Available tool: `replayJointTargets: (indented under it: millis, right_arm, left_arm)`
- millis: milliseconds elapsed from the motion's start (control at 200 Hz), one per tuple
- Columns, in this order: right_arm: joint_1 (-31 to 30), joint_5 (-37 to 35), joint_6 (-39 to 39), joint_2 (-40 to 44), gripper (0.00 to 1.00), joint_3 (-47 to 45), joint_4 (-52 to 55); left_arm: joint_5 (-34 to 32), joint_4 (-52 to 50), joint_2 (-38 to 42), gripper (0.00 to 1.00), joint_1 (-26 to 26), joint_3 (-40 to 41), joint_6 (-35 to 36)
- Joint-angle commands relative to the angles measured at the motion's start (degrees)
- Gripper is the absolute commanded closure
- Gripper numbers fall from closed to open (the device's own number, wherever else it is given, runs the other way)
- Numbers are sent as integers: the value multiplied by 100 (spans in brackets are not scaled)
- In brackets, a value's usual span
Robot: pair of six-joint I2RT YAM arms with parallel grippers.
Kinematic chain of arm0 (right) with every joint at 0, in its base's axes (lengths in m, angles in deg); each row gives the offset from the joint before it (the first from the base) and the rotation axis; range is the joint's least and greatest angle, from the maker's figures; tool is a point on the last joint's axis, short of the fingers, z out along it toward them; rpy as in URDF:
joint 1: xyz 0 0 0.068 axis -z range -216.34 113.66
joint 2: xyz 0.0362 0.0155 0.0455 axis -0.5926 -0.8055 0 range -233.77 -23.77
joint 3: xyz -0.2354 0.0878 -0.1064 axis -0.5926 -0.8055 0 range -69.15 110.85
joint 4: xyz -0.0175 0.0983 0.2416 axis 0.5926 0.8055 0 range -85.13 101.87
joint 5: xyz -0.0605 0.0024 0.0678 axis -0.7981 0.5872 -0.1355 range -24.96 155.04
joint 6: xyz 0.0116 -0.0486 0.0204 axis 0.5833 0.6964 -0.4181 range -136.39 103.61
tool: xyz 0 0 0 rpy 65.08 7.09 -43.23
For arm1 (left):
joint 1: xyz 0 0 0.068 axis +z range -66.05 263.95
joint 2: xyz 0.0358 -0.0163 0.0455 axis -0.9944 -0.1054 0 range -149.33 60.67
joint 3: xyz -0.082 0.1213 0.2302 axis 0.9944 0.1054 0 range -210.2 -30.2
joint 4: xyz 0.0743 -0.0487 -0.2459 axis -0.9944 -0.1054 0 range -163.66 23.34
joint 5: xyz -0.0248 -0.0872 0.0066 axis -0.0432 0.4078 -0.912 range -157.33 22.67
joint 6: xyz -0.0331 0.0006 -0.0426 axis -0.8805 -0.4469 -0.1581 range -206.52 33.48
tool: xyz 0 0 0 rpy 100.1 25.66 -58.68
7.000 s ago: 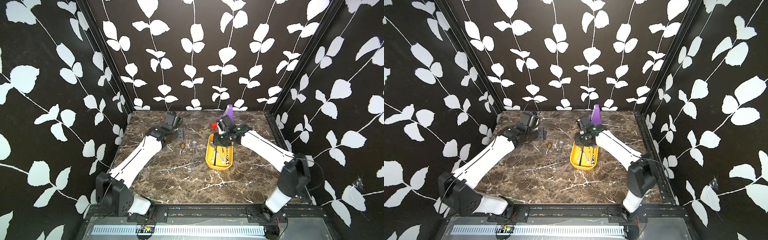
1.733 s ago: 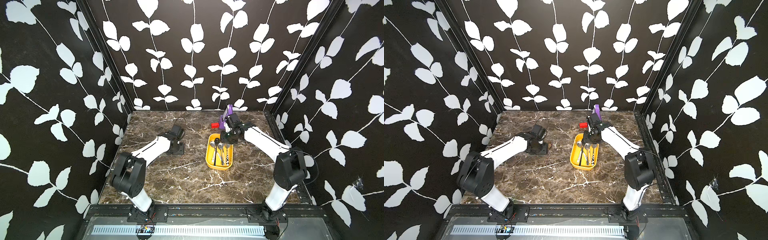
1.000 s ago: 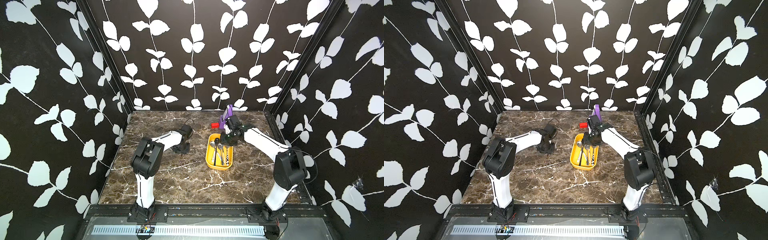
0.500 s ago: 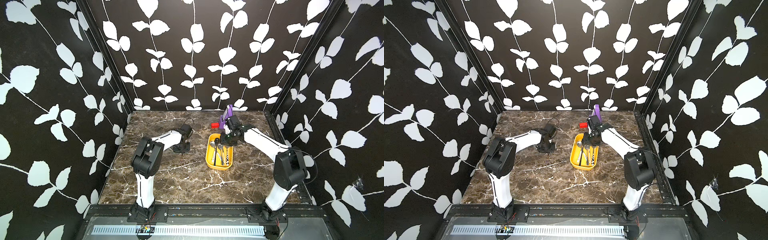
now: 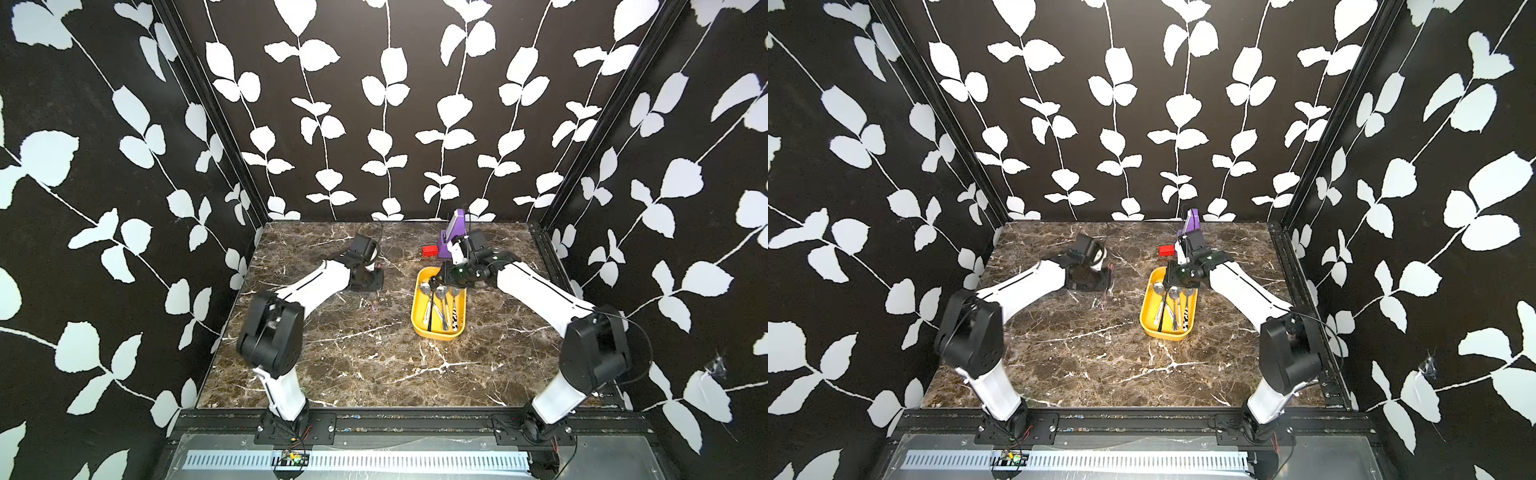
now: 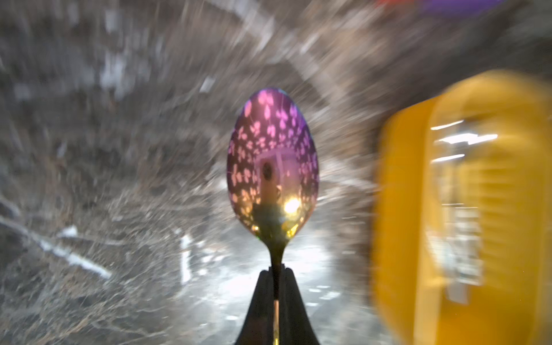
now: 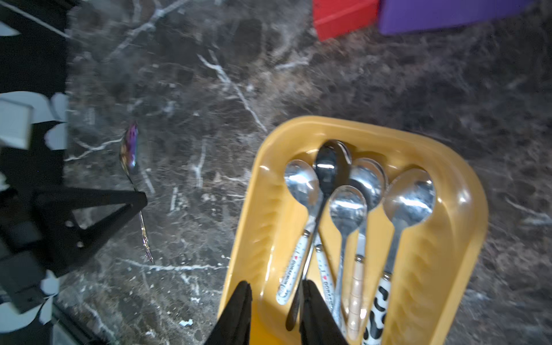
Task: Put the spoon into the storage box
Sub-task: Pick up the spoon from the center of the board.
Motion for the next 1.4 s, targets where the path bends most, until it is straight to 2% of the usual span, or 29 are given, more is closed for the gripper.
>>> replayJointTargets:
  millis: [0, 170, 320, 430, 620, 725, 1120, 1280, 1395]
  right_arm:
    - [-115, 497, 190, 404, 65, -434, -1027]
    - [-735, 779, 839, 919, 54, -1082, -2471]
    - [-1051, 767, 866, 1074, 44, -1409, -3259]
    - [-1290, 504, 1003, 1062, 38, -1406, -3371]
    - [-1344, 384, 892, 697, 39, -1088, -3260]
    - [-1357, 473, 824, 482, 43, -893, -3222]
    - [-1364, 569, 699, 178, 77, -461, -3021]
    - [-1375, 563, 761, 178, 100, -440, -2897]
    - [-1371, 381, 795, 178, 100, -441, -2746]
  left_arm:
    - [743, 668, 508, 100, 46, -41, -255]
    - [1453, 1501, 862, 100, 44, 19, -747]
    - [1688, 1915, 1073, 100, 48, 128, -1014]
    - [1763, 1965, 1127, 100, 44, 198, -1104]
    - [1855, 2178, 1201, 100, 40, 360, -1281]
    - [1909, 2216, 1217, 100, 40, 376, -1329]
    - [1905, 2314, 1224, 100, 44, 547, -1445]
    - [1911, 2328, 1191, 100, 43, 559, -1457]
    - [1908, 2322, 1199, 100, 46, 566, -1451]
